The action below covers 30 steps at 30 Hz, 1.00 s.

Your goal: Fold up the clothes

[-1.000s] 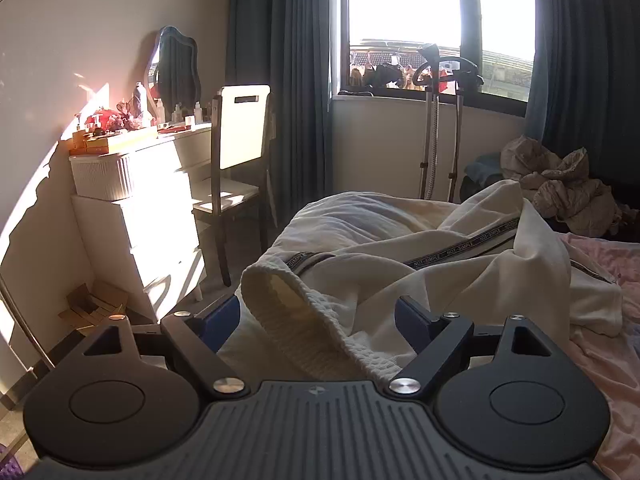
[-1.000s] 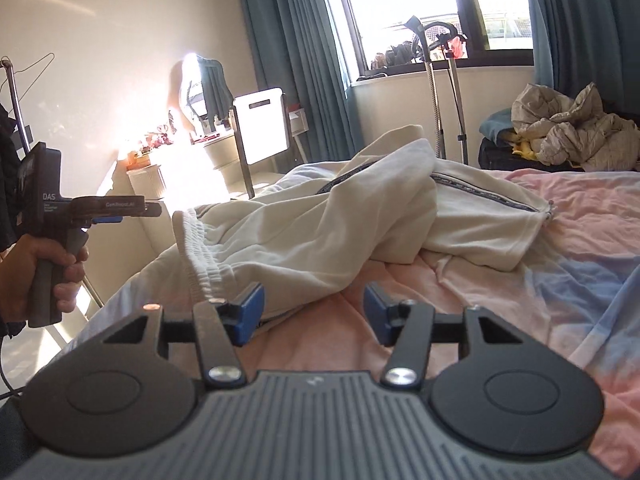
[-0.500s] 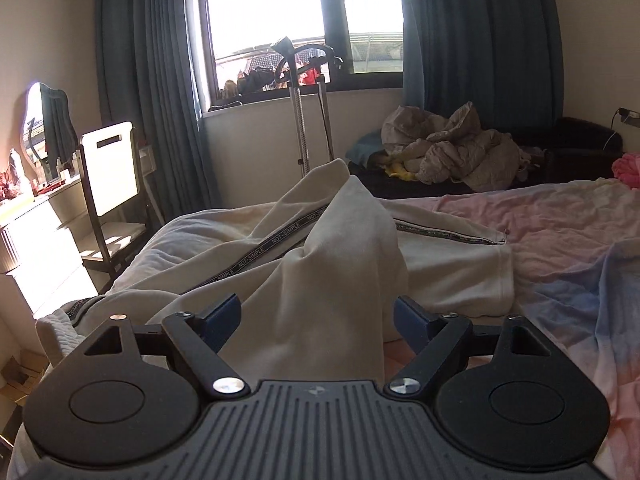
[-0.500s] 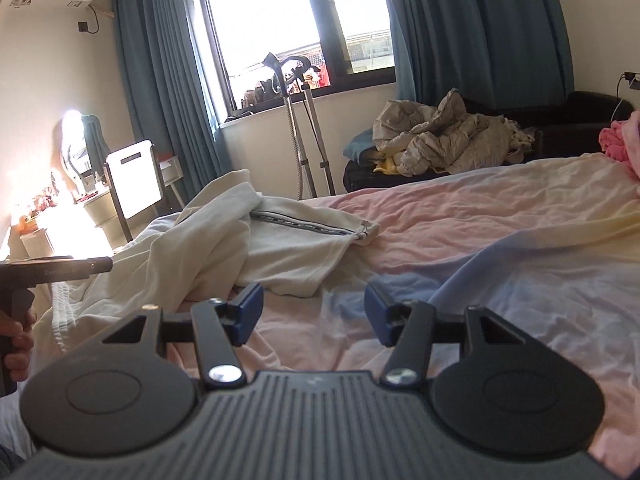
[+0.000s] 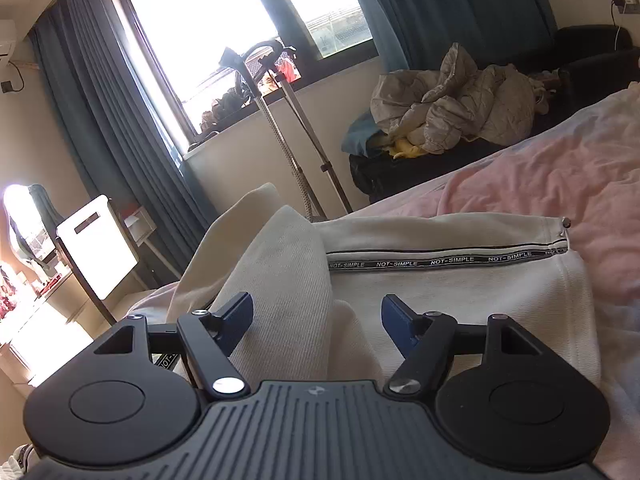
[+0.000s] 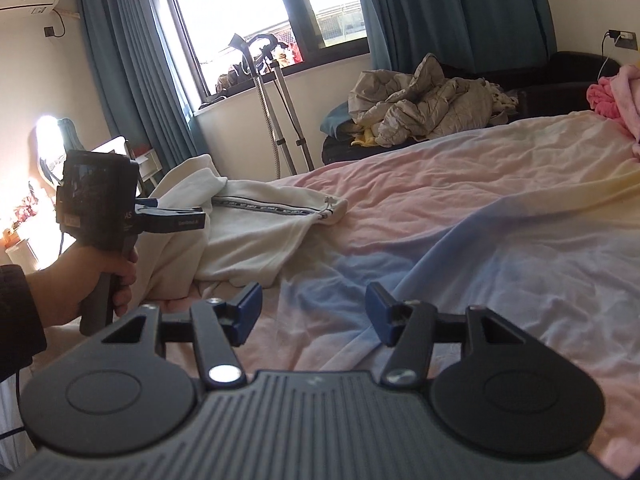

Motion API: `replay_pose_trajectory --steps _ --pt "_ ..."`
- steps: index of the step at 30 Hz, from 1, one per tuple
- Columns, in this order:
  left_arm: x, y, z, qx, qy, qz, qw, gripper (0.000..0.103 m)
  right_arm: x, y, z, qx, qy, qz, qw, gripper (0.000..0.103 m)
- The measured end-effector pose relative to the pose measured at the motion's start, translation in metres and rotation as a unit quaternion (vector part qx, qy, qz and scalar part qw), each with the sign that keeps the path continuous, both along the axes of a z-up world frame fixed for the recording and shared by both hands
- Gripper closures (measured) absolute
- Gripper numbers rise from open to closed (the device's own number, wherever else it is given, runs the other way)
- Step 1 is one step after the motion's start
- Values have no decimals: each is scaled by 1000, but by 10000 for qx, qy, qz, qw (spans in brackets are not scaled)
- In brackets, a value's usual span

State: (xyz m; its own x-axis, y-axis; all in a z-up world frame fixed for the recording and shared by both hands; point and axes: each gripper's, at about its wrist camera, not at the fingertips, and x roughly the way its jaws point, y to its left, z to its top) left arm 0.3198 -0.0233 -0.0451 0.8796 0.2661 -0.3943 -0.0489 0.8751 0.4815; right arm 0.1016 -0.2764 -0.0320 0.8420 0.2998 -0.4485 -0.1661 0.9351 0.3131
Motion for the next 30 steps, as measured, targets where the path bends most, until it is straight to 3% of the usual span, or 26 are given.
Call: replay_pose_trajectory --steps 2,4,6,10,11,18,23,30 --pt "22 -3 -7 185 22 227 9996 29 6 -2 -7 31 90 14 10000 45" --pt "34 0 -9 162 20 407 9990 41 13 -2 -13 59 189 39 9998 45" --pt "45 3 -10 122 38 567 9983 44 18 -2 -18 84 228 71 9997 45" --pt "48 5 -10 387 89 651 9971 88 25 -2 -25 58 306 84 9995 45" --pt "44 7 -7 394 98 640 9971 92 26 -2 -26 57 333 90 9994 45" --pt "-19 10 47 -190 -48 182 9996 94 17 -1 -23 -52 231 87 9997 45" --pt "-102 12 82 -599 -234 -474 9968 94 9 4 -19 -254 168 84 9995 45" --pt "-222 30 73 -1123 -34 -1049 9881 94 -5 9 -7 -401 -20 41 9992 45"
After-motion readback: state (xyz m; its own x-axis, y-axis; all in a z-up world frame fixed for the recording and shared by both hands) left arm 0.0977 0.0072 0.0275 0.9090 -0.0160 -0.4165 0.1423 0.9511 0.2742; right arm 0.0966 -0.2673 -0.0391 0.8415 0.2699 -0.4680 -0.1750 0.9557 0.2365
